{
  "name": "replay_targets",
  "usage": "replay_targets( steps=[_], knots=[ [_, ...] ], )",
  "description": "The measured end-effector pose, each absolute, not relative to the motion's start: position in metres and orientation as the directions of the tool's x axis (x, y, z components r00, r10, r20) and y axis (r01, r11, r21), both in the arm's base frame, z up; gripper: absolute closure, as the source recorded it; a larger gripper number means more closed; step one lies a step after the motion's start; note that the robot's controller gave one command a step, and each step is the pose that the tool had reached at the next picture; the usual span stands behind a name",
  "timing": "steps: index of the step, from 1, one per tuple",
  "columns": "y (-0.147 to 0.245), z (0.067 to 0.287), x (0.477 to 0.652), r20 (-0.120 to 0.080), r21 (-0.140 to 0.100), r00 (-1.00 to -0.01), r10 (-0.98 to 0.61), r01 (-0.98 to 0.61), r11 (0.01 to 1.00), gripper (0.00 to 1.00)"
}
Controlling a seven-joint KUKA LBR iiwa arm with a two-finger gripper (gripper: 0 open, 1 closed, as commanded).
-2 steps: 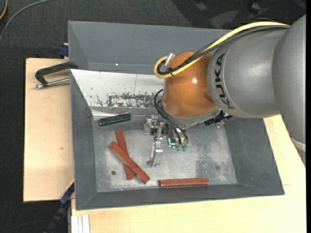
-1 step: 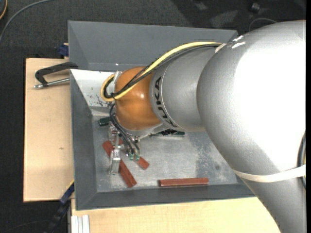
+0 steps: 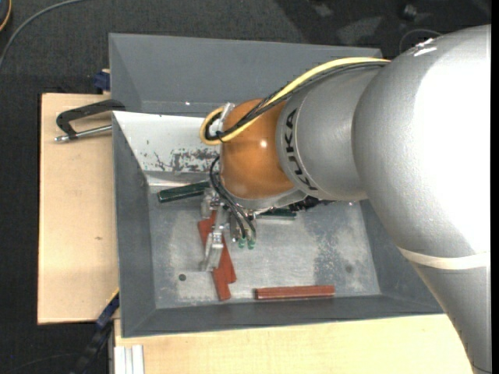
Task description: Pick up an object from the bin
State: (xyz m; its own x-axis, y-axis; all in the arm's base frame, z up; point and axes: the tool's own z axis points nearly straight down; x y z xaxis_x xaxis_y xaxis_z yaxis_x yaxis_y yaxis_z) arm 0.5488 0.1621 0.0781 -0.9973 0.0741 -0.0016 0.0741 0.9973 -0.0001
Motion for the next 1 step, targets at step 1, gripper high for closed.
replay_targets(
  steps=[1],
  knots=[
    [0.2342, 0.0716, 0.5913, -0.01, 0.002, -0.917, -0.399, -0.399, 0.917, 0.0]
  ],
)
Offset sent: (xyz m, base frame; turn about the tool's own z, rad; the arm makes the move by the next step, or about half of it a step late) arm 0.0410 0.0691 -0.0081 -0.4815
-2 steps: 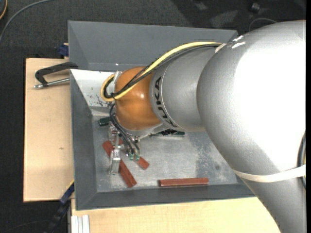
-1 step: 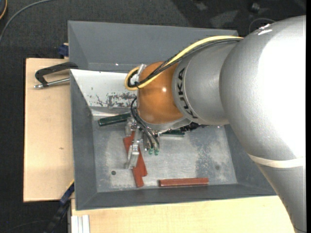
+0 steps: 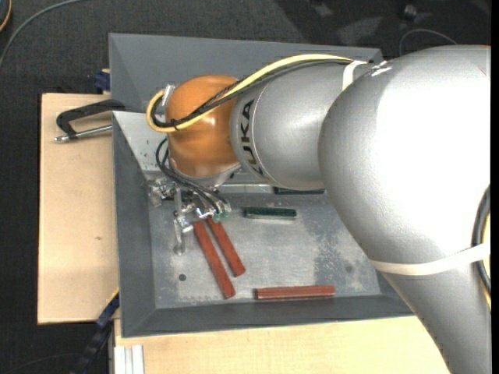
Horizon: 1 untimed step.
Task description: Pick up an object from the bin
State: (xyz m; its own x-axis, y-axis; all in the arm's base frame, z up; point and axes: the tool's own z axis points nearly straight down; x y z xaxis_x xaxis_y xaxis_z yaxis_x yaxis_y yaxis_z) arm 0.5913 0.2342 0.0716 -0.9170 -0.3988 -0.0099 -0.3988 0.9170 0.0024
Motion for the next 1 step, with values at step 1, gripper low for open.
replay_targets(
  steps=[1],
  knots=[
    [0.1888, 0.0717, 0.6019, -0.003, 0.0, -0.936, -0.352, -0.352, 0.936, 0.0]
  ],
)
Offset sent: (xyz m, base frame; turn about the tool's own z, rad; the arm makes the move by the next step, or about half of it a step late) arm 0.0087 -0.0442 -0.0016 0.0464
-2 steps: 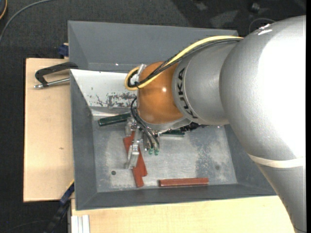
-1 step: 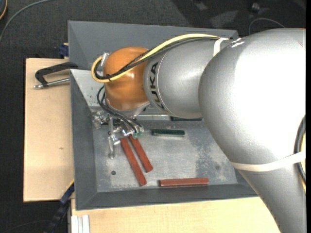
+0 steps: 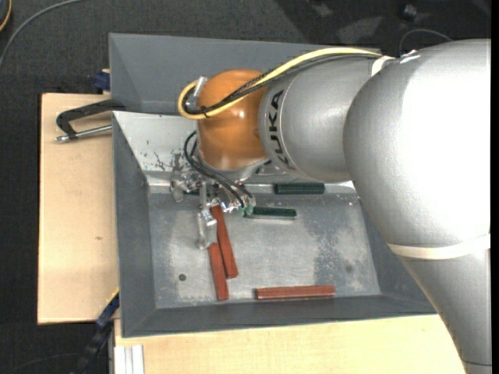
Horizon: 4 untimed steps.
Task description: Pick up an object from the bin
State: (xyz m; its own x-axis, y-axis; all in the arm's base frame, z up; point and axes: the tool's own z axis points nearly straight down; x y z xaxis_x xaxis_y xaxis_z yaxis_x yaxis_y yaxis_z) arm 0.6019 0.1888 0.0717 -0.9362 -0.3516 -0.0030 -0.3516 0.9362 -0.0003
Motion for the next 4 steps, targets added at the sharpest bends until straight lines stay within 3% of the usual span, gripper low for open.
replay_targets(
  steps=[1, 2, 3, 4],
  knots=[
    [0.103, 0.072, 0.594, -0.002, -0.003, -0.852, -0.524, -0.524, 0.852, 0.0],
    [0.055, 0.099, 0.559, 0.0, -0.001, -0.893, -0.45, -0.45, 0.893, 0.0],
    [0.052, 0.07, 0.525, 0.001, 0.003, -0.61, -0.792, -0.792, 0.61, 0.0],
    [0.052, 0.071, 0.526, -0.002, 0.0, -0.611, -0.792, -0.792, 0.611, 1.0]
  ],
)
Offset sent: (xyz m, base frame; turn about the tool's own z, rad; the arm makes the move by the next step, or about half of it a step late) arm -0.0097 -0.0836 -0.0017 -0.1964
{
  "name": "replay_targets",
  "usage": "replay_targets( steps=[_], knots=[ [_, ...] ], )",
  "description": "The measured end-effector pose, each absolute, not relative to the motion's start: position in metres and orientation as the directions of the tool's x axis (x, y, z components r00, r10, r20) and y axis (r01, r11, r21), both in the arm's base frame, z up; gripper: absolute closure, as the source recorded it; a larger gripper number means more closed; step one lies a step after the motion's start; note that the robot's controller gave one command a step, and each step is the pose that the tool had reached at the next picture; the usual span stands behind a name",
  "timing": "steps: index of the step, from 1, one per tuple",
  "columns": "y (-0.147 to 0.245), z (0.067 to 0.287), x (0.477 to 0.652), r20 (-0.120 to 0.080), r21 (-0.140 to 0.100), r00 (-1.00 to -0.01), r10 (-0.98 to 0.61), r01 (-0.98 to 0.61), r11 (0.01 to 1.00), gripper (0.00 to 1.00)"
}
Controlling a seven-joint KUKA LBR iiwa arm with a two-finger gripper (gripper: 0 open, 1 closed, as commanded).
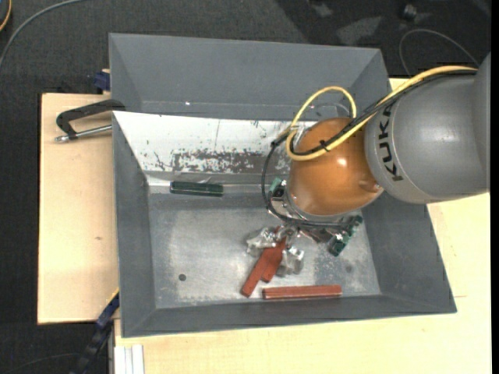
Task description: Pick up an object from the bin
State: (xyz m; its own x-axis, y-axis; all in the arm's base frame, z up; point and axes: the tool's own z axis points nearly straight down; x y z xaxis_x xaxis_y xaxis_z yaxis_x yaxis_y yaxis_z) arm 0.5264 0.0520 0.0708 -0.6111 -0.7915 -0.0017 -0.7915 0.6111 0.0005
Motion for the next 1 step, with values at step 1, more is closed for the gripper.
replay_targets(
  steps=[1],
  knots=[
    [0.056, 0.2294, 0.5543, -0.012, -0.01, -0.609, -0.793, -0.793, 0.609, 1.0]
  ],
)
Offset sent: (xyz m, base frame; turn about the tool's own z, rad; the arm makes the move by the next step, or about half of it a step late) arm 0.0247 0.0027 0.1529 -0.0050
